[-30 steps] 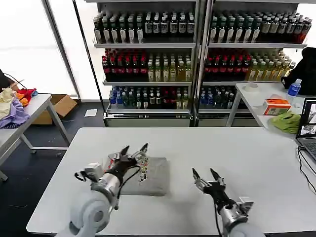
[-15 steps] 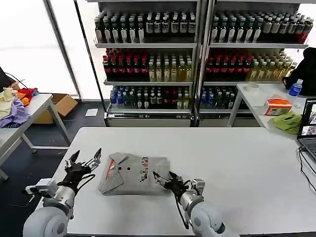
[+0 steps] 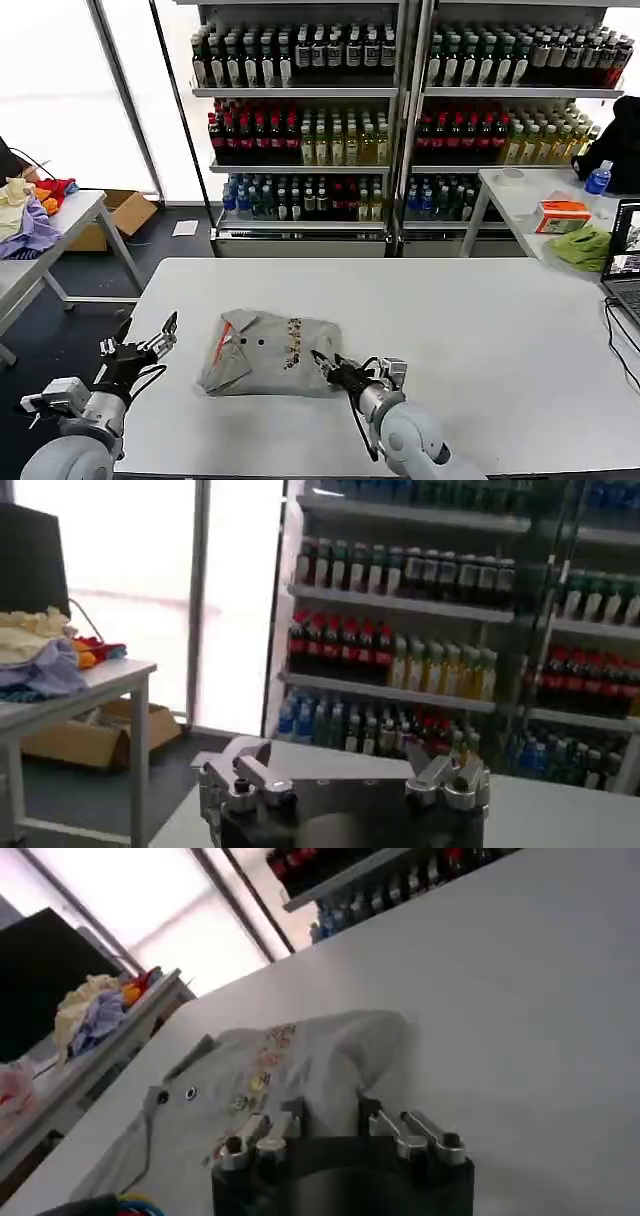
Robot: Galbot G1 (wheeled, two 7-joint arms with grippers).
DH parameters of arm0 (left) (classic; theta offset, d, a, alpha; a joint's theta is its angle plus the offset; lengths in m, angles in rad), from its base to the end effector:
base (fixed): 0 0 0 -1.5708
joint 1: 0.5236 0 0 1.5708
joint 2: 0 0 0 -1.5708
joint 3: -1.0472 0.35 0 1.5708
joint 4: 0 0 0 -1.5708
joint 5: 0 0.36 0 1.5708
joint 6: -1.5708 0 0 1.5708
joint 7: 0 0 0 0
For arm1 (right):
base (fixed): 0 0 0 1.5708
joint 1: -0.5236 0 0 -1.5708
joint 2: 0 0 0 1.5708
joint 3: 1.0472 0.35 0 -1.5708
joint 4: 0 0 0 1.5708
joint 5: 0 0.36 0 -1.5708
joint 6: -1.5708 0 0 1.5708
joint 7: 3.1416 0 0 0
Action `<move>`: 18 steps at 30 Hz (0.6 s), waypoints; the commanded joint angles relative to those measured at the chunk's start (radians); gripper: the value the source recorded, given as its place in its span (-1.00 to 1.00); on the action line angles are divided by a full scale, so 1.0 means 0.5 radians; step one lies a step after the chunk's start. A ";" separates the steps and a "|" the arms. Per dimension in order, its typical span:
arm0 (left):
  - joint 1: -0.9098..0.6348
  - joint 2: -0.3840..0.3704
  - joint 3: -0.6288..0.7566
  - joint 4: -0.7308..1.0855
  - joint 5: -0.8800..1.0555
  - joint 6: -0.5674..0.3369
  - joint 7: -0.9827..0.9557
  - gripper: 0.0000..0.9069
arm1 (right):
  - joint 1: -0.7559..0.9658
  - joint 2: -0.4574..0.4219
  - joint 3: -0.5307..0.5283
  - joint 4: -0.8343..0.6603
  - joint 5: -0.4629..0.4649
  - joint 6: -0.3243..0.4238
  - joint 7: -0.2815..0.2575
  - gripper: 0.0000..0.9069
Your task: Fold and organize the clothes.
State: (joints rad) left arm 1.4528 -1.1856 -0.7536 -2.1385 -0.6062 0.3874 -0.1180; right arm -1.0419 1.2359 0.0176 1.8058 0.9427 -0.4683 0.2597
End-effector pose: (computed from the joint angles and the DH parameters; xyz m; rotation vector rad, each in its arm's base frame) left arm 0.2246 0.1229 -0.2259 0.0705 -2.9385 0.2011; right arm 0.3079 0.0728 -0.3055 0.5811 -2.4160 -0.5539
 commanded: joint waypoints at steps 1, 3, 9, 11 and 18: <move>0.038 -0.015 -0.069 0.018 -0.185 0.030 -0.102 1.00 | -0.200 -0.202 0.326 0.270 -0.081 -0.145 -0.023 -1.00; 0.040 -0.018 -0.070 0.020 -0.195 0.036 -0.112 1.00 | -0.239 -0.283 0.411 0.317 -0.111 -0.181 -0.055 -1.00; 0.042 -0.023 -0.073 0.024 -0.243 0.036 -0.152 1.00 | -0.331 -0.550 0.671 0.293 -0.325 -0.223 -0.264 -1.00; 0.044 -0.027 -0.063 0.020 -0.243 0.036 -0.156 1.00 | -0.329 -0.591 0.704 0.257 -0.364 -0.225 -0.299 -1.00; 0.040 -0.062 -0.040 0.003 -0.257 0.042 -0.159 1.00 | -0.337 -0.510 0.718 0.262 -0.601 -0.212 -0.377 1.00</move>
State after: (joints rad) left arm 1.4710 -1.2048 -0.7735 -2.1337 -0.7053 0.4043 -0.1787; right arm -1.1752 1.0253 0.2781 1.9083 0.7899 -0.5558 0.1433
